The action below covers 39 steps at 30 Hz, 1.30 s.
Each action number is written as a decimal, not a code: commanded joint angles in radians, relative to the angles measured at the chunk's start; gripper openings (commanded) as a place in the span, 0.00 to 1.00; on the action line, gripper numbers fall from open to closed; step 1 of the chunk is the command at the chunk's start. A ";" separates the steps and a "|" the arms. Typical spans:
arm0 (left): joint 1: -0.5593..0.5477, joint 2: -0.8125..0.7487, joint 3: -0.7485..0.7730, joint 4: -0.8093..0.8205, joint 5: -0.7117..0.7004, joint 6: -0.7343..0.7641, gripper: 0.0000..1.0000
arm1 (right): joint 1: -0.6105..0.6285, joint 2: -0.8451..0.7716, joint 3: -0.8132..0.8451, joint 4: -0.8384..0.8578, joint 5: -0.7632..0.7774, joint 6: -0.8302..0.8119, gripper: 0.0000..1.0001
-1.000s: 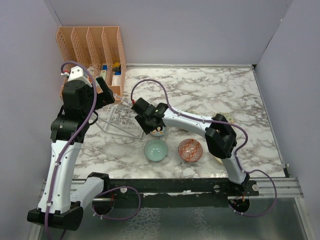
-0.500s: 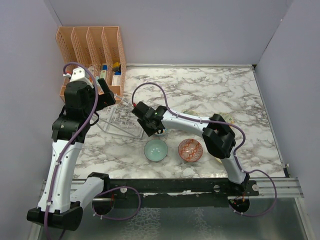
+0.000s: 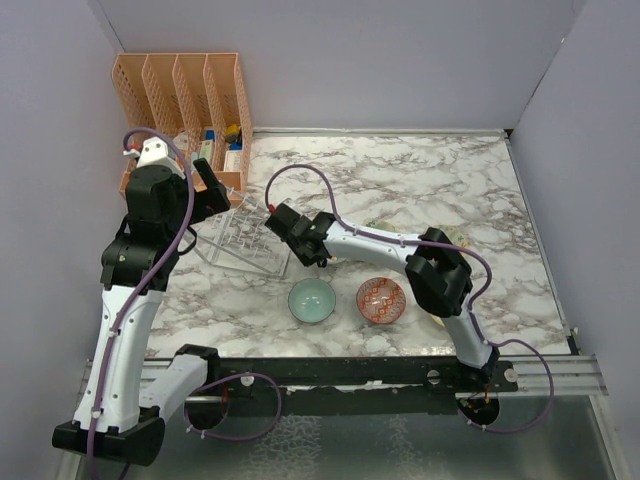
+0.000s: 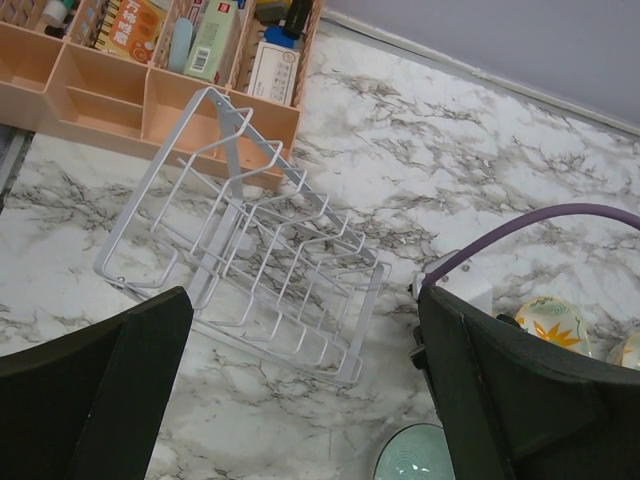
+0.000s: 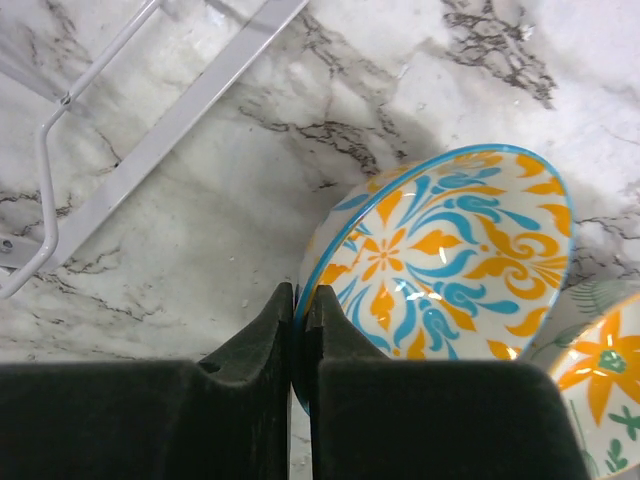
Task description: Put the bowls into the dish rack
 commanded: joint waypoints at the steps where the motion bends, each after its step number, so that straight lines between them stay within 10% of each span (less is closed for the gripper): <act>1: -0.003 -0.021 0.013 0.000 -0.039 0.012 0.99 | 0.004 -0.031 0.041 0.005 0.035 -0.012 0.01; 17: -0.004 0.004 0.054 -0.001 -0.033 0.015 0.99 | -0.044 -0.292 0.040 0.247 -0.311 0.078 0.01; 27: -0.009 0.020 0.073 -0.004 -0.035 0.025 0.99 | -0.226 -0.530 -0.395 0.889 -0.853 0.435 0.01; 39: -0.015 0.036 0.103 -0.014 -0.032 0.032 0.99 | -0.226 -0.554 -0.694 1.463 -0.794 0.835 0.01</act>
